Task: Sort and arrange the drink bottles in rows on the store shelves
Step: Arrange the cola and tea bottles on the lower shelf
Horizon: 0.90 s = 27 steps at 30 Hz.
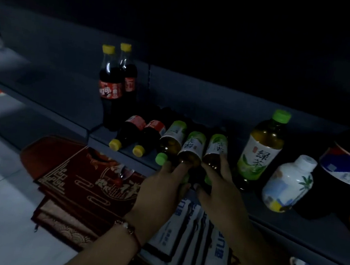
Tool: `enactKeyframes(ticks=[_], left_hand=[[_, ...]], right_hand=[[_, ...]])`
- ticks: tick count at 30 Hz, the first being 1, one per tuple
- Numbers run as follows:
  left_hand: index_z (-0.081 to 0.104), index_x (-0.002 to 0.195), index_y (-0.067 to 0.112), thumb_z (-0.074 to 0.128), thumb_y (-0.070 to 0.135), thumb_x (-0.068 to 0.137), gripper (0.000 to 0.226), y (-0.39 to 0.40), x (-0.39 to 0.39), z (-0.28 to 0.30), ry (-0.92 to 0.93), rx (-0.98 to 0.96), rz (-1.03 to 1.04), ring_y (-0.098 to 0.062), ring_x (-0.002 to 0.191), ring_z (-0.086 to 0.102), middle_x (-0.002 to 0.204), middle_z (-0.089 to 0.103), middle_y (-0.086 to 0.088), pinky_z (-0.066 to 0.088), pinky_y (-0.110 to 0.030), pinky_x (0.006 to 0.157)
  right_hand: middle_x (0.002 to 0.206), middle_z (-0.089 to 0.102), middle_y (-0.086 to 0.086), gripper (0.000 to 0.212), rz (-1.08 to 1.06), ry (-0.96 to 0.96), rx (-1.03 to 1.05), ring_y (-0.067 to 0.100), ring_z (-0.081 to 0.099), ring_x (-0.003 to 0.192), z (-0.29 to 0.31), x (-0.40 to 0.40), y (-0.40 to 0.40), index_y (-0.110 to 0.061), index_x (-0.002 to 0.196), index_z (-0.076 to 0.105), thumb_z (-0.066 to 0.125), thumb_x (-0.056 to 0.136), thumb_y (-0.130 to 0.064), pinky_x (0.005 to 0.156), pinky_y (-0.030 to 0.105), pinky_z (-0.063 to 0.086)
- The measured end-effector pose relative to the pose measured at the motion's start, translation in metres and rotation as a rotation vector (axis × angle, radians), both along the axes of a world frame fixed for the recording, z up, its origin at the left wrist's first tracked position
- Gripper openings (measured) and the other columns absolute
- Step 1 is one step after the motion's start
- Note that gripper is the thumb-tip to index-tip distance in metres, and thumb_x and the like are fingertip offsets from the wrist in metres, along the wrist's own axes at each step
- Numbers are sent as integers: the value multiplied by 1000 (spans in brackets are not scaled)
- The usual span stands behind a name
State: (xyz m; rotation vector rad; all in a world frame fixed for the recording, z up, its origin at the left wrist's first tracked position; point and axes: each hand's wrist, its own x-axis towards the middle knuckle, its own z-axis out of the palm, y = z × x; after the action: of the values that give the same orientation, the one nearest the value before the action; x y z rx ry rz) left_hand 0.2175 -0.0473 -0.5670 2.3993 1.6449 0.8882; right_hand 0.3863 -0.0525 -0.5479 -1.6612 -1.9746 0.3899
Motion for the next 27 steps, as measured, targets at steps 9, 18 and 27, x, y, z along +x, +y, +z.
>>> enactKeyframes(ticks=[9, 18, 27], left_hand=[[27, 137, 41, 55, 35, 98, 49, 2, -2, -2, -165, -27, -103, -28, 88, 60, 114, 57, -2, 46, -32, 65], [52, 125, 33, 64, 31, 86, 41, -5, -24, 4, -333, -17, -87, -12, 86, 56, 103, 61, 6, 44, -27, 67], [56, 116, 31, 67, 19, 88, 33, -21, -63, 41, -423, 110, -41, -1, 74, 57, 88, 59, 13, 43, -13, 58]], right_hand=[[151, 26, -6, 19, -97, 5, 164, -14, 28, 104, 9, -1, 0, -21, 88, 56, 75, 82, -19, 73, -4, 28], [100, 54, -18, 18, -62, 21, 123, 1, 53, 89, 136, 17, -20, -31, 86, 66, 75, 81, -16, 76, 9, 38], [106, 63, -3, 21, 3, -140, -65, 12, 61, 91, 187, 26, 65, -26, 116, 60, 60, 95, -25, 71, 24, 48]])
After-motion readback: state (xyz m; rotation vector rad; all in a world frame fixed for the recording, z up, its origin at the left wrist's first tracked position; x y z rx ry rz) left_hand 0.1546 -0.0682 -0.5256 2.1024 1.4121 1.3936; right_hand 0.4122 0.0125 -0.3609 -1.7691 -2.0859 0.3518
